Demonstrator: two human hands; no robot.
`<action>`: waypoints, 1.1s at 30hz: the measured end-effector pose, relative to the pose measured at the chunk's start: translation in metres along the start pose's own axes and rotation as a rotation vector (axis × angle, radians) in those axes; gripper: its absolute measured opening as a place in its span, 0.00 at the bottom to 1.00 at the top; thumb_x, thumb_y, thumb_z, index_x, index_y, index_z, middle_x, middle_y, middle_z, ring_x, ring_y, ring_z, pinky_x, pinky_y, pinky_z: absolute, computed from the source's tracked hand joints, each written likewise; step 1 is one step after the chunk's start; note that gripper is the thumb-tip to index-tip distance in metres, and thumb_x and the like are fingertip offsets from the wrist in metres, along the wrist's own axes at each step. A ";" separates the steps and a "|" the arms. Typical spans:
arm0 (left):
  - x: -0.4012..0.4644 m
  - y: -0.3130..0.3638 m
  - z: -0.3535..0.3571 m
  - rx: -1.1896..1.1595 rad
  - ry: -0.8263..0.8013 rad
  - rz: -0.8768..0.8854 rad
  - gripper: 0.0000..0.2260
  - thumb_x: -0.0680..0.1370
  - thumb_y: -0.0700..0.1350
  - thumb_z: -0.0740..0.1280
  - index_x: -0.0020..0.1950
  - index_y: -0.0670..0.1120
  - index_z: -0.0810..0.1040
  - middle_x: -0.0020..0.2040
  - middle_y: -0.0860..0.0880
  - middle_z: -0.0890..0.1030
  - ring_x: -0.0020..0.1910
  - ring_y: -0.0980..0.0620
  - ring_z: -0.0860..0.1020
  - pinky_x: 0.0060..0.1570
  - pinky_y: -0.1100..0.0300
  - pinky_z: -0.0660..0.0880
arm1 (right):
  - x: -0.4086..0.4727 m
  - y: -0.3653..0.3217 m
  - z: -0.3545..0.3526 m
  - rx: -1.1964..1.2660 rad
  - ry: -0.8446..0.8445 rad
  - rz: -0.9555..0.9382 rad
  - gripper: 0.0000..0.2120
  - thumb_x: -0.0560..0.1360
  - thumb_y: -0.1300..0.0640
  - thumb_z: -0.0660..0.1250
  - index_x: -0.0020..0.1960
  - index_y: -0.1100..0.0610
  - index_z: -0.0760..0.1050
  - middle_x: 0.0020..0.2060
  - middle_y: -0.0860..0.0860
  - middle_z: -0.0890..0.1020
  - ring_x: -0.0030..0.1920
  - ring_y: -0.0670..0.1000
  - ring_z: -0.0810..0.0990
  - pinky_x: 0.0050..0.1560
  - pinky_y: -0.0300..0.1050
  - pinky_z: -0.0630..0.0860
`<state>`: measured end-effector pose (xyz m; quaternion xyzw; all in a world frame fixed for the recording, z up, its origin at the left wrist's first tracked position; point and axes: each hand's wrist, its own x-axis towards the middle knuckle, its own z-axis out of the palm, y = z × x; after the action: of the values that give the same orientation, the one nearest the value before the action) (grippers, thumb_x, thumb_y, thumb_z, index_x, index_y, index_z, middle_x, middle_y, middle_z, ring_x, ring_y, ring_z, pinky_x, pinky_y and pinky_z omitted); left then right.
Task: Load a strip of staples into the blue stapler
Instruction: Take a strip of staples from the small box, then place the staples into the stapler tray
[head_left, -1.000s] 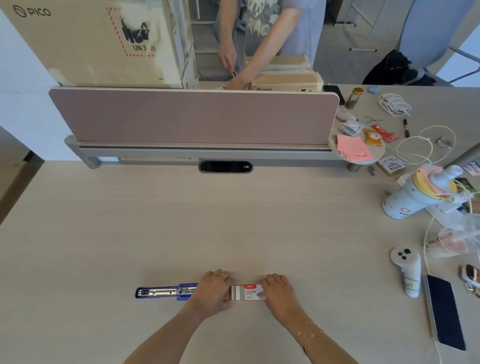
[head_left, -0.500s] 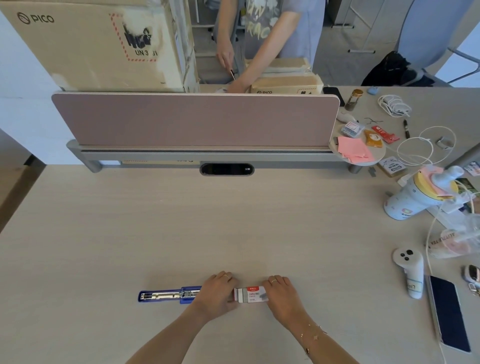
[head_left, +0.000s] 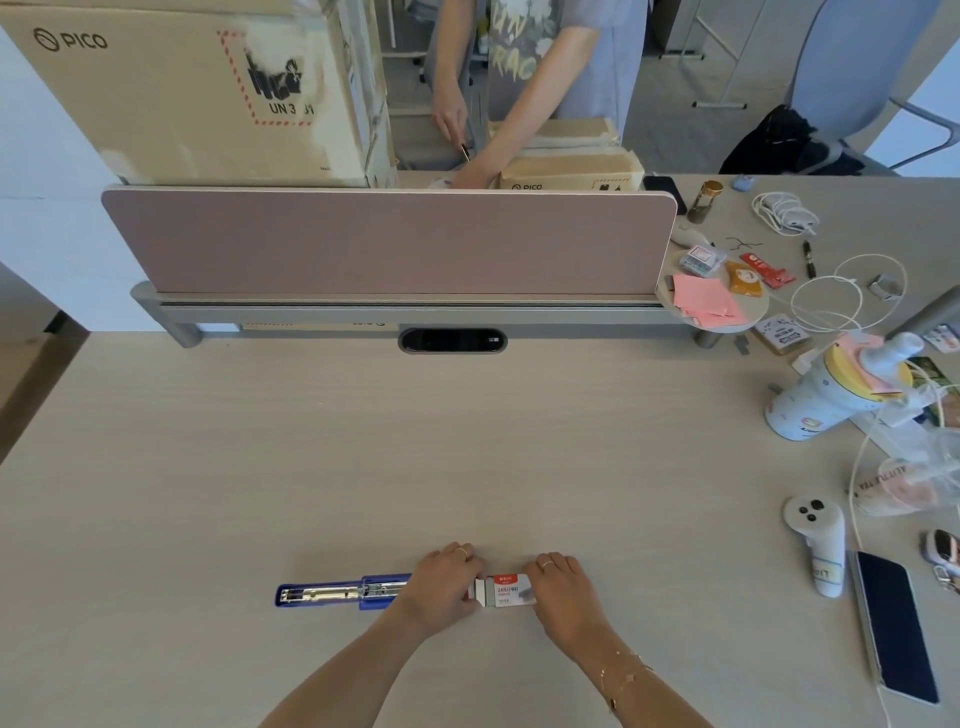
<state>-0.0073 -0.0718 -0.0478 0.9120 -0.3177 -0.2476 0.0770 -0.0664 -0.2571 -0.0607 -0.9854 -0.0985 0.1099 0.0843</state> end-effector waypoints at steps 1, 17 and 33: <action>0.000 0.000 0.000 0.000 -0.006 -0.010 0.12 0.73 0.46 0.66 0.55 0.45 0.74 0.57 0.44 0.75 0.58 0.46 0.71 0.53 0.51 0.70 | 0.000 0.000 0.000 0.000 0.003 -0.001 0.22 0.41 0.58 0.81 0.33 0.54 0.79 0.29 0.50 0.81 0.30 0.49 0.79 0.32 0.36 0.76; 0.002 0.001 -0.002 -0.295 0.074 -0.124 0.03 0.75 0.45 0.66 0.45 0.46 0.78 0.44 0.54 0.70 0.52 0.51 0.73 0.46 0.57 0.71 | 0.000 0.001 0.002 0.016 0.036 -0.008 0.24 0.40 0.55 0.83 0.35 0.54 0.80 0.30 0.49 0.82 0.31 0.49 0.80 0.33 0.37 0.77; -0.006 0.000 -0.020 -0.769 0.207 -0.303 0.14 0.74 0.40 0.66 0.32 0.57 0.76 0.44 0.50 0.77 0.48 0.52 0.76 0.50 0.61 0.72 | 0.006 -0.016 -0.012 0.234 0.042 0.002 0.14 0.67 0.44 0.65 0.46 0.53 0.78 0.43 0.49 0.80 0.46 0.51 0.76 0.47 0.38 0.61</action>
<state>-0.0014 -0.0681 -0.0279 0.8733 -0.0552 -0.2639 0.4059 -0.0608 -0.2417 -0.0470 -0.9711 -0.0824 0.1003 0.2005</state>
